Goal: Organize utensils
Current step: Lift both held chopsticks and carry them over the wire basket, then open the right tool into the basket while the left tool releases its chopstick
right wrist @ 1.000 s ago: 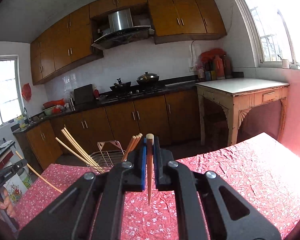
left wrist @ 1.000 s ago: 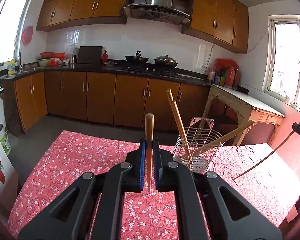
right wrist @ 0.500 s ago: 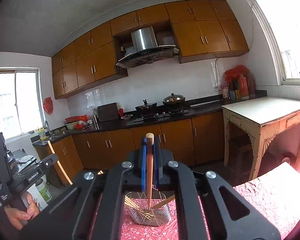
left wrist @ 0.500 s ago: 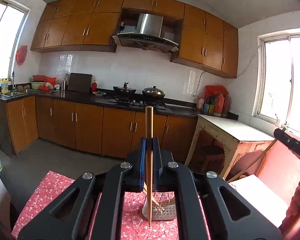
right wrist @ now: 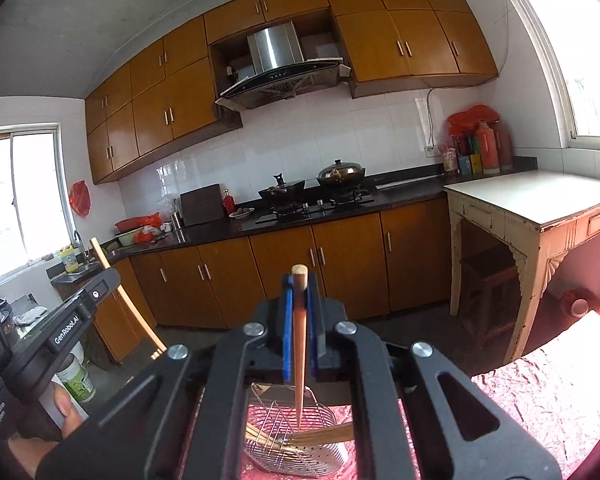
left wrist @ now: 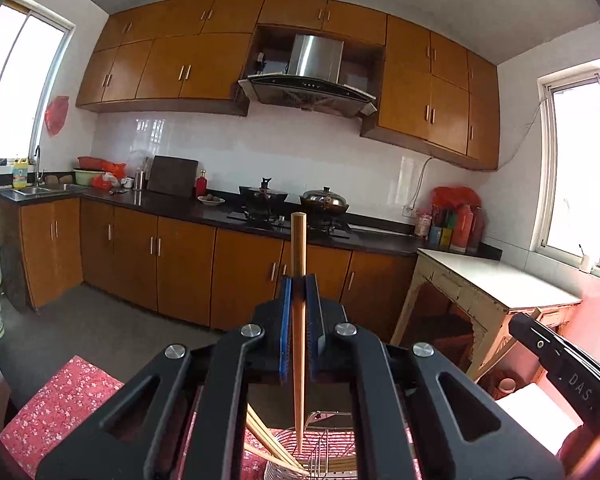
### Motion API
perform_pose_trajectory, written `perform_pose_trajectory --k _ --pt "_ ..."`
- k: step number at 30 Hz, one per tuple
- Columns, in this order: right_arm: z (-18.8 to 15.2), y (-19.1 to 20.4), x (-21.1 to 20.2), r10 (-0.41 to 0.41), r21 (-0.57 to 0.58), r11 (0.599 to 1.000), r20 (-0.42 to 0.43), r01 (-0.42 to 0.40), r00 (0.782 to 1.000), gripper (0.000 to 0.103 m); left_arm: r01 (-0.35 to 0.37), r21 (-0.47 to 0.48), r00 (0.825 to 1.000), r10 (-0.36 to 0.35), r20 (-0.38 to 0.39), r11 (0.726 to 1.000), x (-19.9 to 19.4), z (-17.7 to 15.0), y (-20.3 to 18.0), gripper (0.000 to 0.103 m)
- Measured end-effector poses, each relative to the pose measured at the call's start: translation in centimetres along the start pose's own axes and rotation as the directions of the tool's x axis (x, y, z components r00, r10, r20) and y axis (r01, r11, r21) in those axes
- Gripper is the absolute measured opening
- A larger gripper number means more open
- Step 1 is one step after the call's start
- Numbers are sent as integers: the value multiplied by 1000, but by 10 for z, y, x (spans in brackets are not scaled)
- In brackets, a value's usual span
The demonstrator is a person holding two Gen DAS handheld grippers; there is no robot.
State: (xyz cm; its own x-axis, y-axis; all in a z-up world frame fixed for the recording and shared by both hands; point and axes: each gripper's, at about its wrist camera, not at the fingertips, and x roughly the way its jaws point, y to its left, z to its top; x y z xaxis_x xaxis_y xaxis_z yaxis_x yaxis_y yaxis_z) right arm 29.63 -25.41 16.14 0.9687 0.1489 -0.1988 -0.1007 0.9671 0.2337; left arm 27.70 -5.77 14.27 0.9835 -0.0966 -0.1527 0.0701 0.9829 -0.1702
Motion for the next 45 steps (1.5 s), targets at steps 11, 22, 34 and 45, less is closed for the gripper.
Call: perform_pose_trajectory --k 11,22,34,45 --pt "-31 -9 46 15 26 1000 -51 -13 999 7 6 -13 997 -7 -76 1000 28 -32 10 7" --pt "-45 -7 58 17 20 1000 -72 -15 997 7 25 17 995 -23 -93 1000 31 -38 4 7" --pt "-52 -12 55 -21 23 999 -96 23 995 18 16 11 993 -14 -117 1000 29 -34 7 7" --pt "-41 -26 19 -99 7 995 -35 100 994 57 -9 5 996 9 -92 1000 3 -17 21 44"
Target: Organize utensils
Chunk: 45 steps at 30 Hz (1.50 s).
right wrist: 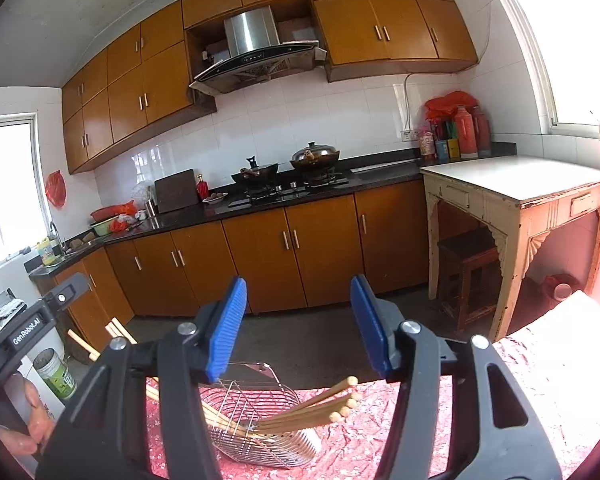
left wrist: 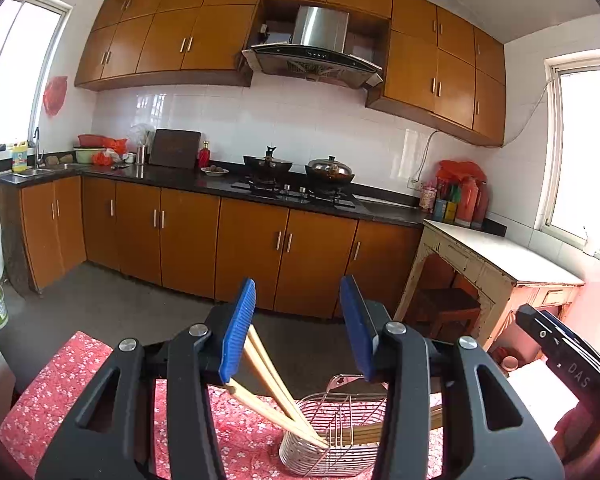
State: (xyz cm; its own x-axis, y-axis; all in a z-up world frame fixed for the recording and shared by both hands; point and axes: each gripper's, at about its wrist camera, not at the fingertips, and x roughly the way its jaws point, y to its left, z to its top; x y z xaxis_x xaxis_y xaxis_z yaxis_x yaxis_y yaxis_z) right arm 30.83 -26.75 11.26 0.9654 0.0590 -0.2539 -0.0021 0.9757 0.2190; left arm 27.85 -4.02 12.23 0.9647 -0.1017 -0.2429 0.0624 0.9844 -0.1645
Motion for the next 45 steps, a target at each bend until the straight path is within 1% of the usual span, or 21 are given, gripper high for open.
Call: perform_pose_trajectory --k 2,3,4,5,7,9,11,12,13,14,16,18,20,23,25,27,31,33,35,41,45 --pt "0 -2 -12 -8 -11 1000 10 8 1000 64 0 4 1000 0 10 1000 -11 2 4 46" --pt "1 -2 -17 -15 -23 1000 14 16 1000 70 -1 8 1000 1 16 1000 -15 2 6 47" --pt "0 -1 -24 -18 -38 999 22 18 1000 77 -2 12 1000 1 21 1000 -22 1 9 49" --pt "-1 0 -31 -21 -49 999 28 22 999 80 -2 15 1000 1 24 1000 -26 0 11 53" --pt "-4 0 -45 -20 -64 998 40 23 999 90 -15 20 1000 15 27 1000 -38 -2 19 59" --pt "-8 1 -58 -25 -73 997 52 28 998 98 -22 24 999 21 26 999 -47 -6 27 63" --pt "-14 2 -73 -42 -80 996 72 48 997 99 -39 28 999 38 29 999 -58 -11 35 79" --pt "-17 3 -80 -50 -80 995 85 57 995 99 -49 31 998 48 31 998 -64 -13 39 83" --pt "-21 3 -87 -63 -78 994 96 71 993 99 -57 33 998 56 35 998 -71 -16 43 91" --pt "-26 4 -96 -82 -75 993 111 91 990 99 -63 36 997 62 38 997 -77 -19 46 97" --pt "-34 6 -111 -118 -76 989 144 130 983 99 -72 44 996 70 50 996 -90 -26 52 101" --pt "-47 14 -128 -168 -103 977 177 189 970 99 -83 66 995 79 66 994 -105 -34 57 101" --pt "-60 27 -141 -197 -166 959 196 231 961 99 -87 105 994 80 75 991 -119 -45 58 101" --pt "-87 45 -158 -221 -261 926 210 273 952 99 -78 148 996 70 58 986 -137 -65 62 101" --pt "-104 53 -167 -225 -286 916 213 281 951 99 -51 143 998 46 40 988 -145 -76 67 101" --pt "-124 59 -177 -242 -292 909 211 297 947 99 -50 144 999 47 24 988 -153 -90 70 101" --pt "-149 58 -193 -211 -259 933 168 250 963 99 -39 145 999 39 3 989 -167 -118 73 101" --pt "-156 54 -199 -193 -224 949 146 223 970 99 -35 146 999 34 8 989 -175 -128 74 101" --pt "-163 50 -204 -161 -196 964 117 181 980 99 -50 155 999 47 17 987 -181 -138 72 101" --pt "-178 46 -217 -90 -170 980 97 106 991 99 -75 192 997 70 32 979 -194 -159 59 101" --pt "-187 44 -223 -71 -175 980 104 89 992 99 -79 206 997 74 33 975 -199 -168 53 101"
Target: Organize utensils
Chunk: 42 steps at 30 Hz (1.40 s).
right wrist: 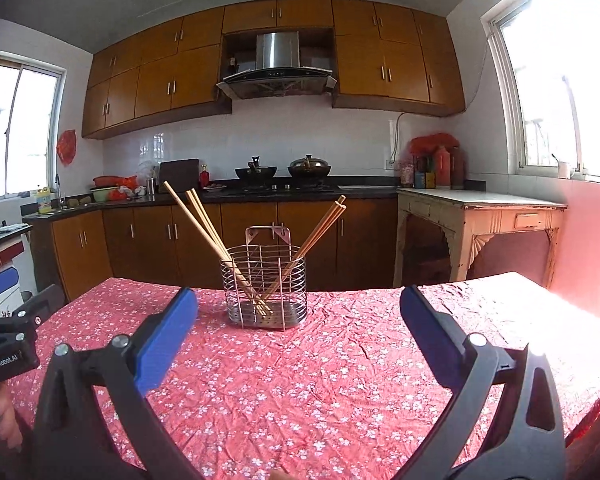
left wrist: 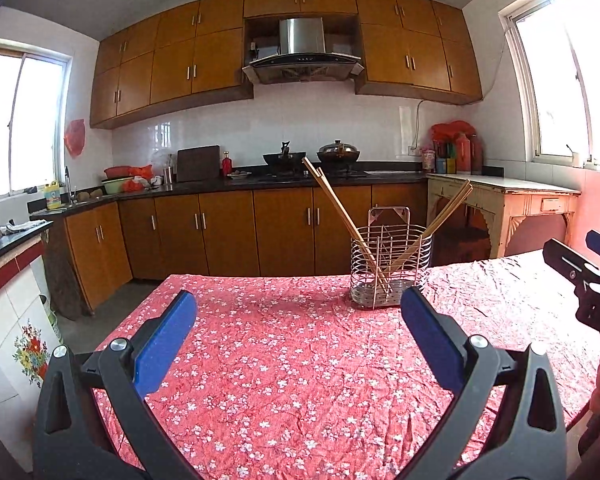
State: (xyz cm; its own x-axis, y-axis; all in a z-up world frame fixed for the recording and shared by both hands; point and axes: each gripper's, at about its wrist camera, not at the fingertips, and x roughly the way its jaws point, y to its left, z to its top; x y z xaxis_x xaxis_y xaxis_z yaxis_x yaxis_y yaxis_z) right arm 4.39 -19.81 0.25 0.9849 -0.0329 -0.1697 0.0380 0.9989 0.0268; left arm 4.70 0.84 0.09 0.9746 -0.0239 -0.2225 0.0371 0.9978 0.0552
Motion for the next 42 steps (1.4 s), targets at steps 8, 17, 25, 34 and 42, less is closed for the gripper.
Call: perform_pose_trajectory --k 8,17,25,34,42 --pt "-13 7 -13 16 -35 999 26 -15 1000 99 7 -25 1000 -7 16 1000 -10 -10 0 101" --pt "-19 18 -22 19 -78 997 49 -15 999 99 14 -25 1000 -13 24 1000 -13 -19 -4 101" --pt "-23 15 -24 6 -68 998 42 -3 999 99 16 -37 1000 -16 23 999 -14 -21 -1 101" --pt "-24 13 -23 5 -65 998 43 -2 999 99 27 -39 999 -26 23 999 -14 -18 -3 101" --pt "-22 13 -23 2 -59 998 45 1 999 99 28 -38 999 -27 24 999 -14 -18 -4 101"
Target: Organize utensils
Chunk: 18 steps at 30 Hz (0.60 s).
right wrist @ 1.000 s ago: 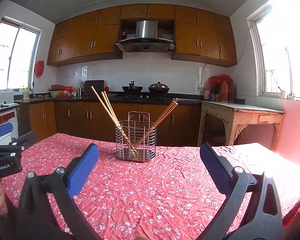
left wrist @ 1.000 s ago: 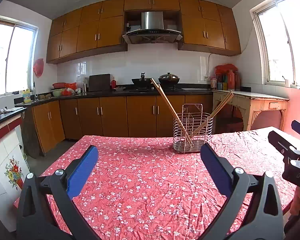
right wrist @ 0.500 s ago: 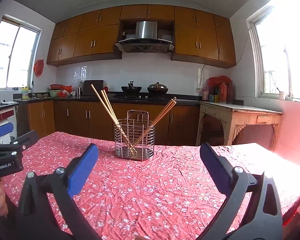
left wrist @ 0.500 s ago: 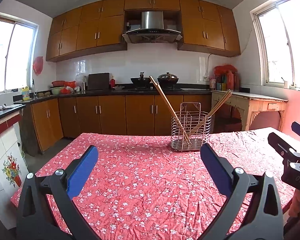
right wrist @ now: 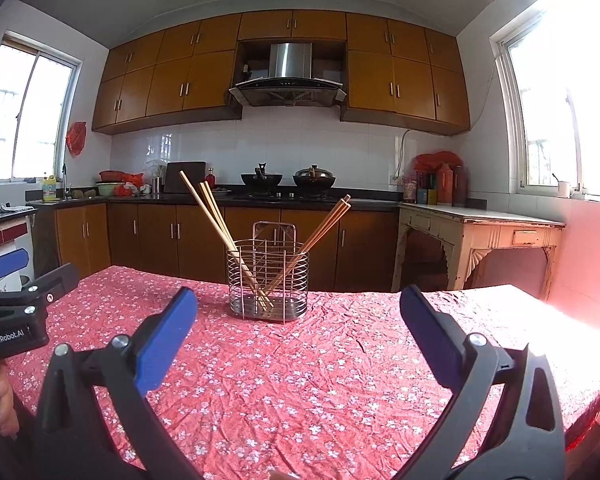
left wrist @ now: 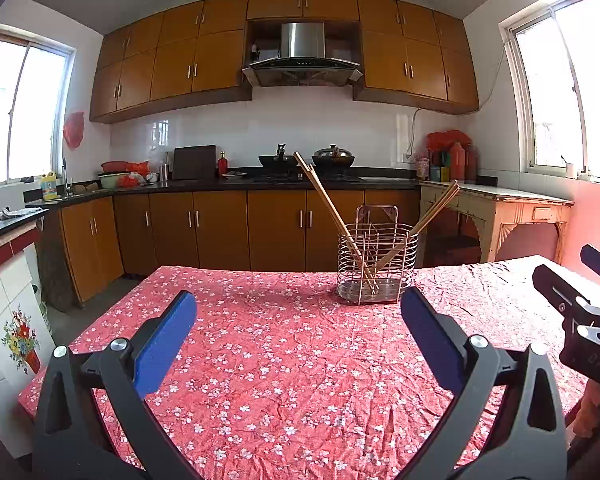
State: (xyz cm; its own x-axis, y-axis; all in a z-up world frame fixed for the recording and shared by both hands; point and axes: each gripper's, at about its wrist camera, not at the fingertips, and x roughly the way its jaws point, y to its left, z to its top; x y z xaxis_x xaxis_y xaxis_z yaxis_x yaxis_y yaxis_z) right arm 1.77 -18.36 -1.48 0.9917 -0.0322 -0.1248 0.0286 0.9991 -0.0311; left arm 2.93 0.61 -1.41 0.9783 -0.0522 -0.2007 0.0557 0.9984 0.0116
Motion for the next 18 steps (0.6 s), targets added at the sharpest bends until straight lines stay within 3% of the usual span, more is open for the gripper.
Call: perform_pose_trajectory --k 18 --pt "2 -3 1 2 10 1000 -3 -2 1000 99 5 -22 1000 -5 -4 1000 0 1 0 101"
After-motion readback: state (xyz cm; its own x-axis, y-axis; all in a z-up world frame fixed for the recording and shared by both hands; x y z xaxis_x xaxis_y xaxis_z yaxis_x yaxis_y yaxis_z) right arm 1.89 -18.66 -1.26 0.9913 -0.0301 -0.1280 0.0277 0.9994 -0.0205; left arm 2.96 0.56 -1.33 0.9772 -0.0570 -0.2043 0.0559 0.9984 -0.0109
